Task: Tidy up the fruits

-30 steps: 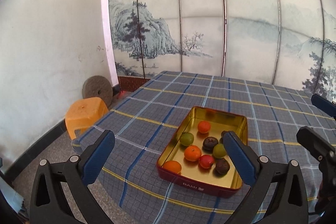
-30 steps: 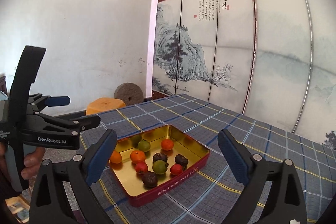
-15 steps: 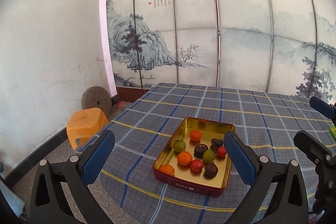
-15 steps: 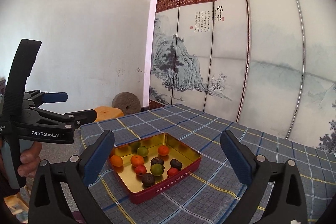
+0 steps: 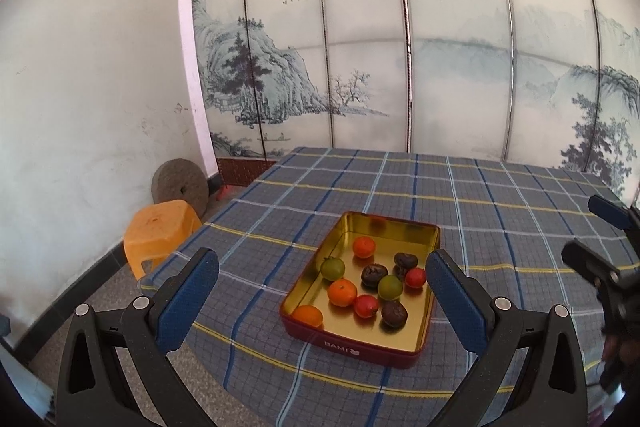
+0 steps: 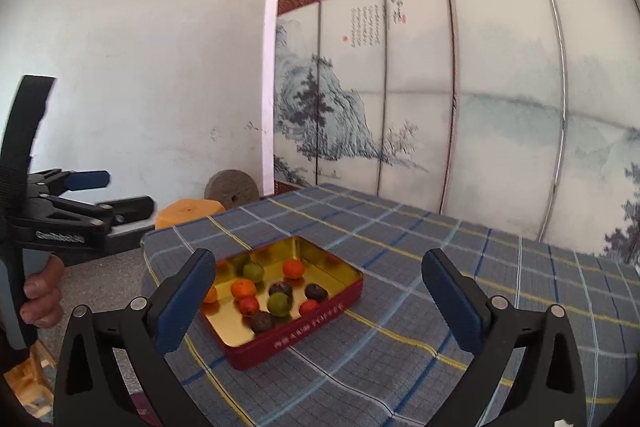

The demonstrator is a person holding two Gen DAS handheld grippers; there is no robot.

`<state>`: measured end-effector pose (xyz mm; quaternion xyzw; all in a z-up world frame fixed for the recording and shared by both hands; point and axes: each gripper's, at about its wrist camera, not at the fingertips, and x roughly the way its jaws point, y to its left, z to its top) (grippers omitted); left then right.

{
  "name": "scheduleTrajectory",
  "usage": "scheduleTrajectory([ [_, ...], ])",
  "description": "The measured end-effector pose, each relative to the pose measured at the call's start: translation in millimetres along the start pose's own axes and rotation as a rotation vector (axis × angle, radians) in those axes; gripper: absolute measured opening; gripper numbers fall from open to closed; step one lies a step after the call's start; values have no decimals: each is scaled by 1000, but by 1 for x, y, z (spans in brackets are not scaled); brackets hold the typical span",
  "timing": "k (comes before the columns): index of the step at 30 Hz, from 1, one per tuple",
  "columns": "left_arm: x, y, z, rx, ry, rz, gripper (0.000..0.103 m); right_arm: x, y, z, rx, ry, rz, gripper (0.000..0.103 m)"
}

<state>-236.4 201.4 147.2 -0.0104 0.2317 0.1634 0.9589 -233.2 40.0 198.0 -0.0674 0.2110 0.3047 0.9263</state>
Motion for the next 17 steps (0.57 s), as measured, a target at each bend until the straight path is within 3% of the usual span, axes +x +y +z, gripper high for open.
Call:
scheduleTrajectory([
  [6,24,-11,1,27,65,22,103,35,-98,-34,100,173,-131,102],
  [13,48,-20,3,37,111,31,103,76,-240,-99,177,470,-369,102],
  [17,61,-26,10,43,140,37,103,87,-296,-123,256,569,-417,102],
])
